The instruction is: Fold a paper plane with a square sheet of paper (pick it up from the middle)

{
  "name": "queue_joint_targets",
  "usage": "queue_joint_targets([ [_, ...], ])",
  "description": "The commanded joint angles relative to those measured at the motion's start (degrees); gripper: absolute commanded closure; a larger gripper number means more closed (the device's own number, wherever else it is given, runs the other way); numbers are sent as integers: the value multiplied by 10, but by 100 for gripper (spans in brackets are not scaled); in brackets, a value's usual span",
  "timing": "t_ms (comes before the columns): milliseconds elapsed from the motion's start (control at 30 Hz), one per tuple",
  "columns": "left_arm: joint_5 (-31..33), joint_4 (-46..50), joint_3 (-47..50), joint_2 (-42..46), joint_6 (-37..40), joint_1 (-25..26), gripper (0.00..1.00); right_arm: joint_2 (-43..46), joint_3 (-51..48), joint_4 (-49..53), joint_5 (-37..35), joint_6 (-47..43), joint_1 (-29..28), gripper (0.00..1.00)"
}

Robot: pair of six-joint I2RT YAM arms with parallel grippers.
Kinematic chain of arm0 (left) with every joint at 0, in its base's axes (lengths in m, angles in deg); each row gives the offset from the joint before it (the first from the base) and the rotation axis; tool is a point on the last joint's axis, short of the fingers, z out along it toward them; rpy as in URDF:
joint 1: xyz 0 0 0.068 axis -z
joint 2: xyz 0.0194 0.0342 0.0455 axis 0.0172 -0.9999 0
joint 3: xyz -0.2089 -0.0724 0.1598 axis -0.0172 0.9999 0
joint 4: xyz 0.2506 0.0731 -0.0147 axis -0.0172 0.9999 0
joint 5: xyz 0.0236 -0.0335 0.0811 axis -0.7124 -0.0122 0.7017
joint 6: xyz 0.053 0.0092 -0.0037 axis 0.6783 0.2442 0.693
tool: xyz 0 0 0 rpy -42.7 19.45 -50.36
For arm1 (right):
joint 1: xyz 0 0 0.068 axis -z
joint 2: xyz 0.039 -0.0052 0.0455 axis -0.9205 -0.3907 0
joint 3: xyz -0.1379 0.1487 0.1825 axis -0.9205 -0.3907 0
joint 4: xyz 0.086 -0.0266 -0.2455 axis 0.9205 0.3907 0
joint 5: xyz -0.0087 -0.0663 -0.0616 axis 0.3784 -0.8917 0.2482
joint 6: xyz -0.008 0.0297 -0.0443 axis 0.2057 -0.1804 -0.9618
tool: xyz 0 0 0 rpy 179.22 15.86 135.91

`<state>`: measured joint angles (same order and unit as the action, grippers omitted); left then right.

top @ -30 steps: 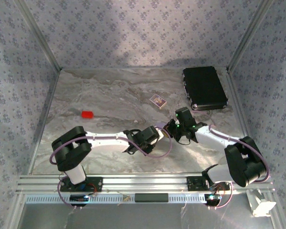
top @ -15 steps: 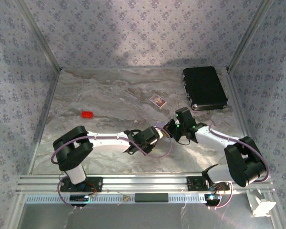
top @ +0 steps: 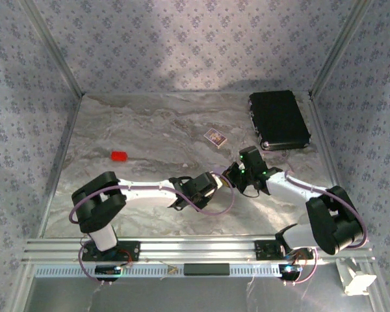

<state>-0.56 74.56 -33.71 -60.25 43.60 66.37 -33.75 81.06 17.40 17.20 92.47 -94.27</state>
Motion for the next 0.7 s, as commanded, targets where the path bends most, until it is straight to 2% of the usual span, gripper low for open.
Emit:
queue_joint_targets([
  [0, 1, 0, -8, 17, -5, 5, 81, -3, -6, 3, 6, 8, 1, 100],
  [667, -5, -3, 5, 23, -8, 5, 82, -4, -6, 4, 4, 10, 1, 100],
])
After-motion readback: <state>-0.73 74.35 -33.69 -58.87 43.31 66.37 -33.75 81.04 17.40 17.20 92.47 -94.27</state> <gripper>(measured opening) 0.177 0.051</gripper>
